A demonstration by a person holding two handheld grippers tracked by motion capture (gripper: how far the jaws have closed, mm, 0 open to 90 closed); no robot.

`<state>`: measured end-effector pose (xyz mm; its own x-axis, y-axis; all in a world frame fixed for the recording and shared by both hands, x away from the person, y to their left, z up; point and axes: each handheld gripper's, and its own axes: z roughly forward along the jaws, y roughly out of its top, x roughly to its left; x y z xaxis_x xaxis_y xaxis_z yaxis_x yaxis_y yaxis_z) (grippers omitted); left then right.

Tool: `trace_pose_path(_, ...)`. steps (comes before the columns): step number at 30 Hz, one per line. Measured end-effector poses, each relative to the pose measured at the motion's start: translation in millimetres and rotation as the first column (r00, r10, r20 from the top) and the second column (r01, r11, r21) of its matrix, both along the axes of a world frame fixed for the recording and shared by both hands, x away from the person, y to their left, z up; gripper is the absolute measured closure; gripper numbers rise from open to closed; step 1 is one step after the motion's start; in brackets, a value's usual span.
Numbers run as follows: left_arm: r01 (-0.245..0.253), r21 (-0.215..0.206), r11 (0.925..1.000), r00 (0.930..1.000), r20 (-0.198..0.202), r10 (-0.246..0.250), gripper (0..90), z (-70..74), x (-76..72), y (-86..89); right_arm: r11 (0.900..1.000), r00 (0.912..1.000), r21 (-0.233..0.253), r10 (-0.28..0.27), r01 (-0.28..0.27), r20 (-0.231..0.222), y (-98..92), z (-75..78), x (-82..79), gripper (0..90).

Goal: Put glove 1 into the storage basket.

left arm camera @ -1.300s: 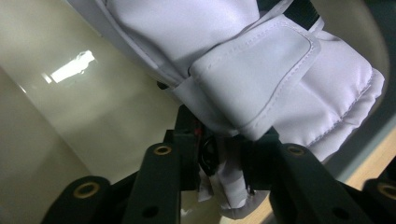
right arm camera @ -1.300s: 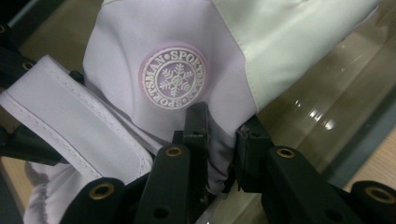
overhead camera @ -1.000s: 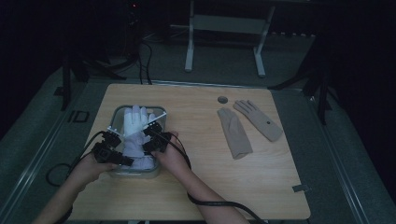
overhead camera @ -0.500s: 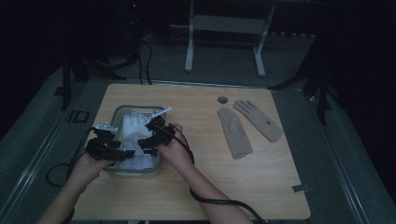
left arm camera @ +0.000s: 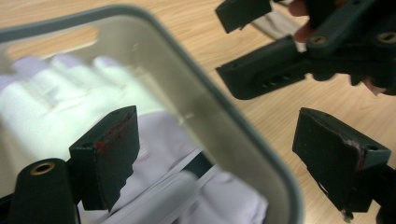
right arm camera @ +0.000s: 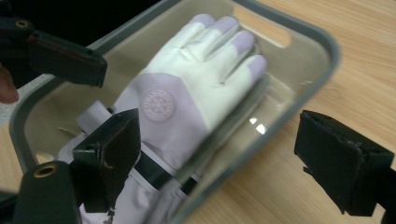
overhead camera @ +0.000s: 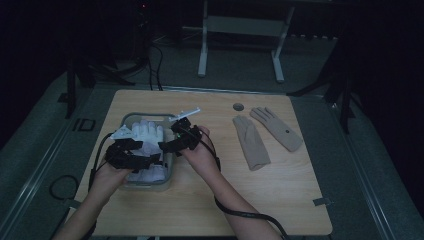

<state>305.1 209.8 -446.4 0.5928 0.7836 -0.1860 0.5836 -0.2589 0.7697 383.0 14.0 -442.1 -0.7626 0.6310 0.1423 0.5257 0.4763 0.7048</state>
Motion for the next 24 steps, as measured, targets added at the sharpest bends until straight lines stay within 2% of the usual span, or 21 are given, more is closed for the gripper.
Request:
trace_pose_path(3, 0.016, -0.006, 0.9999, 0.9997, 0.019, -0.016, 15.0, 0.5, 0.1, -7.6, 1.0, 1.0, -0.004, 0.007, -0.007, 0.006, -6.3, 1.8, 0.3, 14.4)
trace_pose_path(4, 0.028, -0.009, 0.9996, 0.9988, 0.04, -0.028, 15.0, 0.7, 0.3, -16.8, 1.0, 1.0, -0.003, 0.001, -0.001, 0.01, -9.2, 2.7, 0.1, 14.3)
trace_pose_path(5, 0.033, -0.011, 0.9994, 0.9986, 0.042, -0.032, 15.0, 0.5, 0.4, -20.4, 1.0, 0.9999, -0.007, -0.002, 0.002, 0.017, -17.6, 4.7, 0.2, 14.2)
trace_pose_path(11, 0.059, -0.034, 0.9977, 0.9957, 0.074, -0.056, 15.0, -1.3, -0.2, -39.5, 1.0, 0.999, -0.001, -0.026, 0.026, 0.035, -41.1, 9.9, 2.0, 13.9)
trace_pose_path(15, 0.073, -0.039, 0.9966, 0.9945, 0.078, -0.07, 15.0, -2.4, -0.8, -48.9, 0.999, 0.9984, -0.003, -0.037, 0.037, 0.042, -55.2, 10.5, 2.3, 13.9)
trace_pose_path(18, 0.097, -0.059, 0.9935, 0.9928, 0.076, -0.092, 14.9, -5.1, -2.6, -65.0, 0.999, 0.9977, 0.004, -0.051, 0.051, 0.045, -73.7, 9.2, 0.6, 13.8)
trace_pose_path(20, 0.112, -0.047, 0.9927, 0.9901, 0.091, -0.107, 14.6, -6.1, -4.7, -75.8, 0.998, 0.9969, 0.005, -0.059, 0.059, 0.052, -82.3, 7.9, -0.6, 13.6)
trace_pose_path(21, 0.112, -0.047, 0.9927, 0.9901, 0.091, -0.107, 14.6, -6.1, -4.7, -75.8, 0.998, 0.9969, 0.005, -0.059, 0.059, 0.052, -82.3, 7.9, -0.6, 13.6)
trace_pose_path(24, 0.134, -0.052, 0.9896, 0.9868, 0.098, -0.129, 14.3, -9.2, -6.3, -91.0, 0.997, 0.9955, 0.007, -0.076, 0.076, 0.057, -97.5, 5.3, -1.0, 13.7)
